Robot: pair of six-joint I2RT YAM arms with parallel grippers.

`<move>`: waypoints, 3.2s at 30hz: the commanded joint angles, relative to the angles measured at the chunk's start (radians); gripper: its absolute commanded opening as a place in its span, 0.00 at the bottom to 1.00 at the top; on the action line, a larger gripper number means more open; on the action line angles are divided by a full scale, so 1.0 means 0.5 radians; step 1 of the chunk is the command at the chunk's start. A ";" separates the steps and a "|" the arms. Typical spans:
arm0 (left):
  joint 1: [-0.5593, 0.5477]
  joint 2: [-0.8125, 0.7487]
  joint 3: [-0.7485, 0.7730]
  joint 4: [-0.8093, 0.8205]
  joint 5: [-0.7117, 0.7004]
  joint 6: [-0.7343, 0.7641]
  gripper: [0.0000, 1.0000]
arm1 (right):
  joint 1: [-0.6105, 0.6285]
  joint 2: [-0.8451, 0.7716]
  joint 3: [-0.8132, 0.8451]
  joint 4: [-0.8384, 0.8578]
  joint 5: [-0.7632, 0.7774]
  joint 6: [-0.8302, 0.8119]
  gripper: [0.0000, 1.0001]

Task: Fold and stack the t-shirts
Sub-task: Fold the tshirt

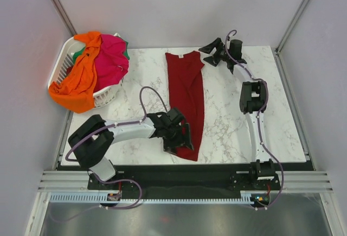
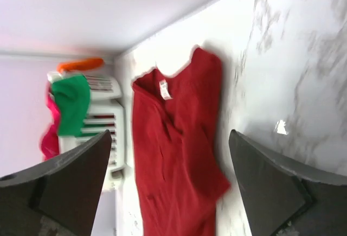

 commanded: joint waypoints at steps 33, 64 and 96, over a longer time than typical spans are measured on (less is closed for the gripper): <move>-0.170 -0.004 0.266 -0.508 -1.131 0.451 0.49 | 0.360 -3.221 -3.614 -0.684 0.799 -0.935 0.75; -0.293 -0.704 -0.044 -0.465 -1.002 0.193 0.67 | 0.599 -3.733 -3.971 -0.908 0.685 -0.868 0.76; -0.373 -0.360 -0.394 -0.124 -0.720 -0.237 0.71 | 1.215 -3.985 -4.299 -0.886 0.885 -0.405 0.69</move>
